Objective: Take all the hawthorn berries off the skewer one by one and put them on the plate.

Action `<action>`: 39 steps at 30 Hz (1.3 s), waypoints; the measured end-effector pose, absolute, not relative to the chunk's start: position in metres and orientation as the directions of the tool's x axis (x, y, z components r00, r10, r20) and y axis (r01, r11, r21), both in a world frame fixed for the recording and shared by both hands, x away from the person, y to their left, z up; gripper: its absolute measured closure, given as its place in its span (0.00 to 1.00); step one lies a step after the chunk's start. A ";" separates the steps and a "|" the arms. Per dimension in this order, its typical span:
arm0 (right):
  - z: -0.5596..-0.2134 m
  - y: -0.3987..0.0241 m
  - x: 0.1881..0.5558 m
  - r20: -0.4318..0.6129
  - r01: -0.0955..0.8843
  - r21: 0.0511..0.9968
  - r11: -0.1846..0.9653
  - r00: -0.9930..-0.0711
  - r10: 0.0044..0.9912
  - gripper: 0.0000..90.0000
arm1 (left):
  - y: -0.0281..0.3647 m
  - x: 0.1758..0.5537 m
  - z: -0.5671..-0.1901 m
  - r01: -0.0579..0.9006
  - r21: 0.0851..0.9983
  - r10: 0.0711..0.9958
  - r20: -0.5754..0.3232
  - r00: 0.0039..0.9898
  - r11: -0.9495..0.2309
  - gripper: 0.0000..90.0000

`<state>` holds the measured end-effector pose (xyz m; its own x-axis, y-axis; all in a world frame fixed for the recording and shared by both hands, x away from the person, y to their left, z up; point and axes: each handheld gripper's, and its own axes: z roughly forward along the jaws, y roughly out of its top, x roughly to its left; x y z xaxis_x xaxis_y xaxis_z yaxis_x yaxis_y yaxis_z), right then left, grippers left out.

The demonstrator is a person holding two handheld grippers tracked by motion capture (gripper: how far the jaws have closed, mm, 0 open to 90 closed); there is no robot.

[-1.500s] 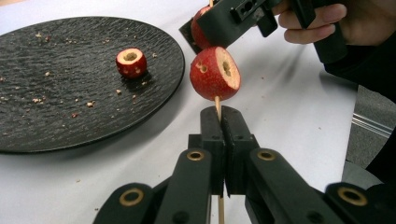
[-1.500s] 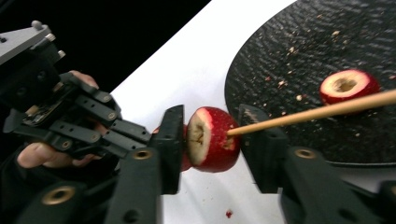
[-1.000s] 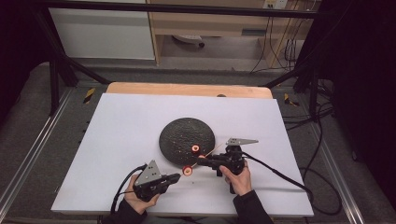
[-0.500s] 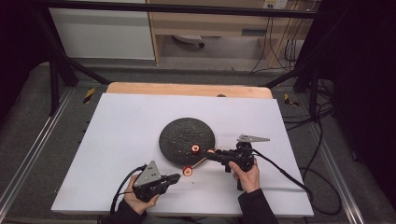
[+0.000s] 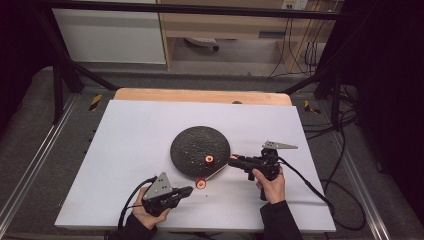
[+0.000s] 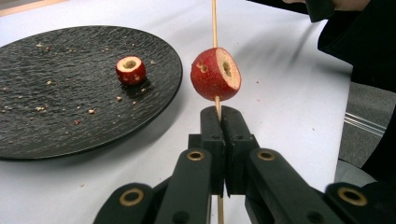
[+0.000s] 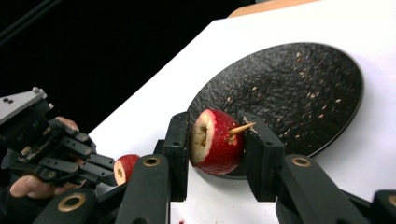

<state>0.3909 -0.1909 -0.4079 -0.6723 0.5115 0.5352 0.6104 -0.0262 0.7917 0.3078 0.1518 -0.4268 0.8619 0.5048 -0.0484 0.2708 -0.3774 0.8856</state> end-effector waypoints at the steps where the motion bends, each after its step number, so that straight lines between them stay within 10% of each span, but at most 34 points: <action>1: -0.406 -0.192 0.391 0.535 0.610 0.792 -0.030 -0.669 0.515 0.74 | 0.152 0.308 -0.427 0.270 0.885 0.504 -0.047 0.862 -0.379 0.98; 24: -0.371 -0.194 0.429 0.399 0.540 0.842 0.001 -0.622 0.674 0.74 | 0.174 0.318 -0.423 0.314 0.890 0.595 -0.061 0.801 -0.332 0.98; 39: -0.406 -0.141 0.465 0.353 0.596 0.796 0.104 -0.598 0.719 0.74 | 0.186 0.324 -0.421 0.343 0.894 0.655 -0.077 0.751 -0.288 0.98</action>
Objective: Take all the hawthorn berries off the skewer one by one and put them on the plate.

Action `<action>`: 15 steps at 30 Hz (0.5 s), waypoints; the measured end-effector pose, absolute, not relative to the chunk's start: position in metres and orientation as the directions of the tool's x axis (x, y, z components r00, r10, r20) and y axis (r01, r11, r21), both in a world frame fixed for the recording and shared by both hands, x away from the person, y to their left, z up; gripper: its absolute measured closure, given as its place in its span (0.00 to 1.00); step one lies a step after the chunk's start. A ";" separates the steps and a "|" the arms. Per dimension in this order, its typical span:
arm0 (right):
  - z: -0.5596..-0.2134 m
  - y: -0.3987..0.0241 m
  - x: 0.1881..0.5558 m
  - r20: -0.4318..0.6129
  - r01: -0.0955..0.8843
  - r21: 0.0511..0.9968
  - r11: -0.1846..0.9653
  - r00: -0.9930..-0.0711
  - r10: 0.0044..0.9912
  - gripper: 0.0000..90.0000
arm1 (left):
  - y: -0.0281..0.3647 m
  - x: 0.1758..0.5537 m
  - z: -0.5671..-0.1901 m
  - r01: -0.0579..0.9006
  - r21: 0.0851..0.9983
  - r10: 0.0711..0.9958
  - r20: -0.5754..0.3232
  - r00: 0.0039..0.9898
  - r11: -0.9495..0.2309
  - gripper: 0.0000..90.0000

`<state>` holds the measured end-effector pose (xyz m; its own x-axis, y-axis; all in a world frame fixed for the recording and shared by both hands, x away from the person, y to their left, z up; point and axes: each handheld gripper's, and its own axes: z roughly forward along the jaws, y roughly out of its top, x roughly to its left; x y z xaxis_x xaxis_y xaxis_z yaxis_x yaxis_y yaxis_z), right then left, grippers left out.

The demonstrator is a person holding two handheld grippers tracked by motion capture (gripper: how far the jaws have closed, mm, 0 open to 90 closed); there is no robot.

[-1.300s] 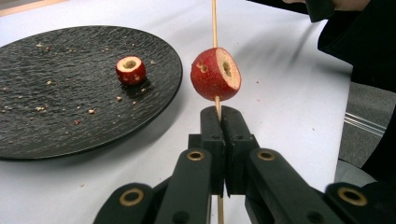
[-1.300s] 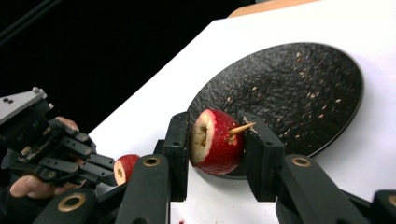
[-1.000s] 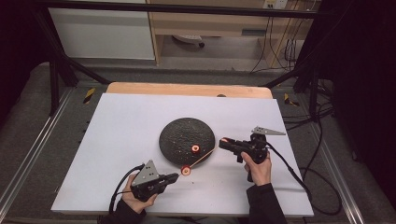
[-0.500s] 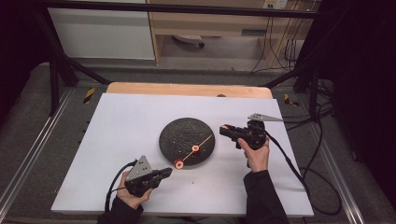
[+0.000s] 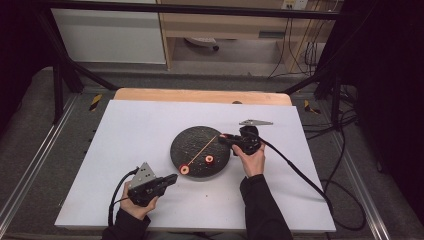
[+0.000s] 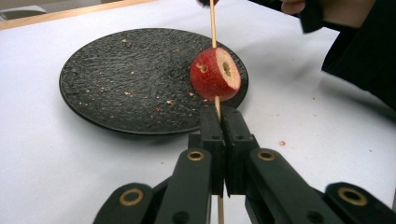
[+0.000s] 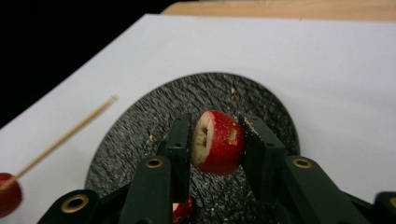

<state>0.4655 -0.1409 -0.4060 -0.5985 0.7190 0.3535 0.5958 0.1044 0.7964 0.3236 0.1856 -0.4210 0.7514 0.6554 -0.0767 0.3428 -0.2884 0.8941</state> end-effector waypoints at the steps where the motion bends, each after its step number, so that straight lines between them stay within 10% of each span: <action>1: -0.410 -0.138 0.467 0.348 0.602 0.790 0.117 -0.597 0.722 0.74 | 0.186 0.324 -0.421 0.345 0.893 0.656 -0.079 0.751 -0.288 0.98; 15: -0.447 -0.120 0.468 0.294 0.624 0.751 0.216 -0.609 0.737 0.68 | 0.184 0.324 -0.422 0.346 0.891 0.656 -0.076 0.751 -0.293 0.98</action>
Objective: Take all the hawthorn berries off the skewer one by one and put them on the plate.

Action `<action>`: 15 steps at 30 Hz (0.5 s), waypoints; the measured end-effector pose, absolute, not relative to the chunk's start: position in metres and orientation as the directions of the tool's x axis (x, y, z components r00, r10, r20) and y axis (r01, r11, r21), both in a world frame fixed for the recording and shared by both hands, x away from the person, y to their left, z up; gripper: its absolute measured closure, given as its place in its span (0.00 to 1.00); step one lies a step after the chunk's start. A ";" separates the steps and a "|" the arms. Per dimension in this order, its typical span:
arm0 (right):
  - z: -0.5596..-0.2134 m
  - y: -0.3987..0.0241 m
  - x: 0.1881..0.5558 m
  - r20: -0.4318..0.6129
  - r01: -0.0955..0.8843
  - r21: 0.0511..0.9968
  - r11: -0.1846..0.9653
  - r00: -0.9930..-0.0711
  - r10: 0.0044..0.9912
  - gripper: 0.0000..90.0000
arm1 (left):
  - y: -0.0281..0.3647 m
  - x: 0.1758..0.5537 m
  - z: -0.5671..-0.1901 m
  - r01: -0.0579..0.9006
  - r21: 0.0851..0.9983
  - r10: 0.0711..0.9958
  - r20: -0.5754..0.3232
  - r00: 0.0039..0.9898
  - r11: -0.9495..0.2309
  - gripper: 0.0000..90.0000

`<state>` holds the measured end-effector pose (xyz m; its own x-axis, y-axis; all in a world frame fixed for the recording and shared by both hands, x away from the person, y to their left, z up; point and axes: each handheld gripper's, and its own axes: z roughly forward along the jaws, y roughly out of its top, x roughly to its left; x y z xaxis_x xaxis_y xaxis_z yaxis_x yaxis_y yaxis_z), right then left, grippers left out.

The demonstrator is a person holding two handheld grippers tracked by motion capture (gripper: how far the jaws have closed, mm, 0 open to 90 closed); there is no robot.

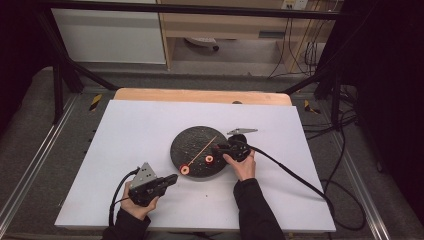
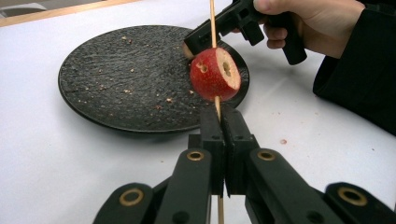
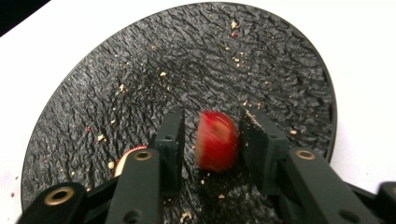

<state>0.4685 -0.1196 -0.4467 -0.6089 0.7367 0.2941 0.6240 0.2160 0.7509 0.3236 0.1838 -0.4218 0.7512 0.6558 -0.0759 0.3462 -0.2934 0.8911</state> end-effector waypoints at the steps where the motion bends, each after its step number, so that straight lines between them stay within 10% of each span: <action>1: -0.446 -0.120 0.468 0.289 0.619 0.754 0.218 -0.612 0.736 0.67 | 0.184 0.323 -0.422 0.346 0.891 0.656 -0.076 0.751 -0.293 0.98; 15: -0.408 -0.147 0.432 0.322 0.564 0.813 0.142 -0.640 0.698 0.27 | 0.180 0.322 -0.422 0.349 0.887 0.653 -0.073 0.753 -0.302 0.98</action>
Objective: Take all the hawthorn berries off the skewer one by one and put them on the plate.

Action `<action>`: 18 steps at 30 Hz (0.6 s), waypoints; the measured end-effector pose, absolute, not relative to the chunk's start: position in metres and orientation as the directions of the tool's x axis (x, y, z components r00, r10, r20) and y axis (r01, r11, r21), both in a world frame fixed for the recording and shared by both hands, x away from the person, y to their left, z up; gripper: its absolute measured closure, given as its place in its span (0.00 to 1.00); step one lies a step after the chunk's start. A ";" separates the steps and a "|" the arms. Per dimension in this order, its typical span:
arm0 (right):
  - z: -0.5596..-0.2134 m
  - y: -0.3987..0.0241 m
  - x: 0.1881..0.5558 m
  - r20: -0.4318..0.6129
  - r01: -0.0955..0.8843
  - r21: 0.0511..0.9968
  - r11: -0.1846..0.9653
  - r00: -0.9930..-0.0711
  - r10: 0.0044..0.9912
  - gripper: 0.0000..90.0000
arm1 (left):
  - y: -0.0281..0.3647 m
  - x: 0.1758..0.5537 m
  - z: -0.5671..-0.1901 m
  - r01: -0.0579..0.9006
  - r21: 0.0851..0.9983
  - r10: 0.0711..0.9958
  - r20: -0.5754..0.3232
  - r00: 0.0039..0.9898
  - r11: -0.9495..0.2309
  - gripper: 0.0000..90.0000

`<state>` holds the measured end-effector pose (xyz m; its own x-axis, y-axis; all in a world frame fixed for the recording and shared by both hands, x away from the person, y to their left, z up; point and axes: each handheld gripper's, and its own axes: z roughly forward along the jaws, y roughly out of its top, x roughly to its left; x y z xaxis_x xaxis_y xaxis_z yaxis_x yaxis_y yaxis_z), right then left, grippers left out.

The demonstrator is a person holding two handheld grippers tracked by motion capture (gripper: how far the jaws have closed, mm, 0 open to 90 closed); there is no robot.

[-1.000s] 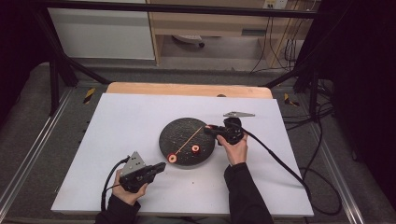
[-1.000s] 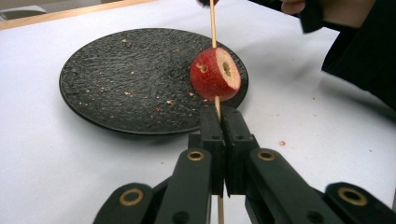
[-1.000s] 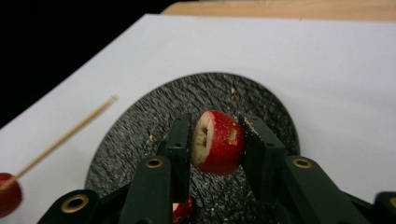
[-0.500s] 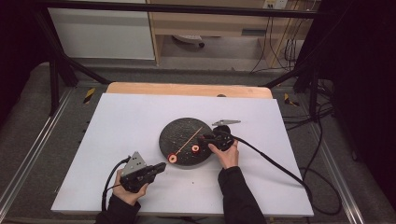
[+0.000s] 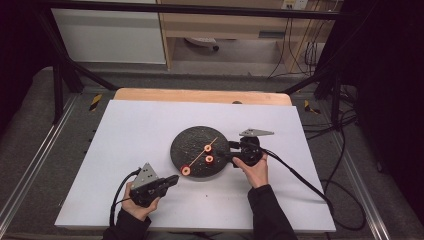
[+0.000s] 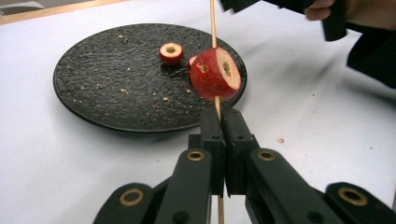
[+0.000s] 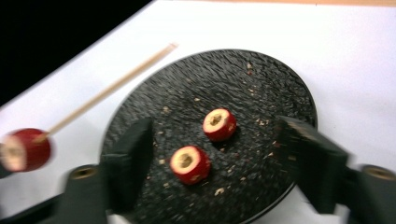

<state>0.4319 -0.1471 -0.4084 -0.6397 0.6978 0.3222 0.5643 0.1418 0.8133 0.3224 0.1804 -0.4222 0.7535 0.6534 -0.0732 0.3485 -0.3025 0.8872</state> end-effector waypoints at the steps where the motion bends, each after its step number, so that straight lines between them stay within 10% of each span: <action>1: -0.407 -0.149 0.428 0.328 0.563 0.815 0.137 -0.643 0.692 0.23 | 0.180 0.322 -0.422 0.349 0.887 0.652 -0.073 0.755 -0.304 0.98; 18: -0.419 -0.150 0.381 0.375 0.575 0.806 0.139 -0.678 0.632 0.03 | 0.166 0.318 -0.425 0.340 0.879 0.623 -0.065 0.779 -0.334 0.98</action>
<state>0.3807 -0.1498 -0.4189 -0.6779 0.6324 0.3749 0.5754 0.1389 0.8060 0.3177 0.1659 -0.4253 0.7795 0.6231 -0.0646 0.3399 -0.3341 0.8791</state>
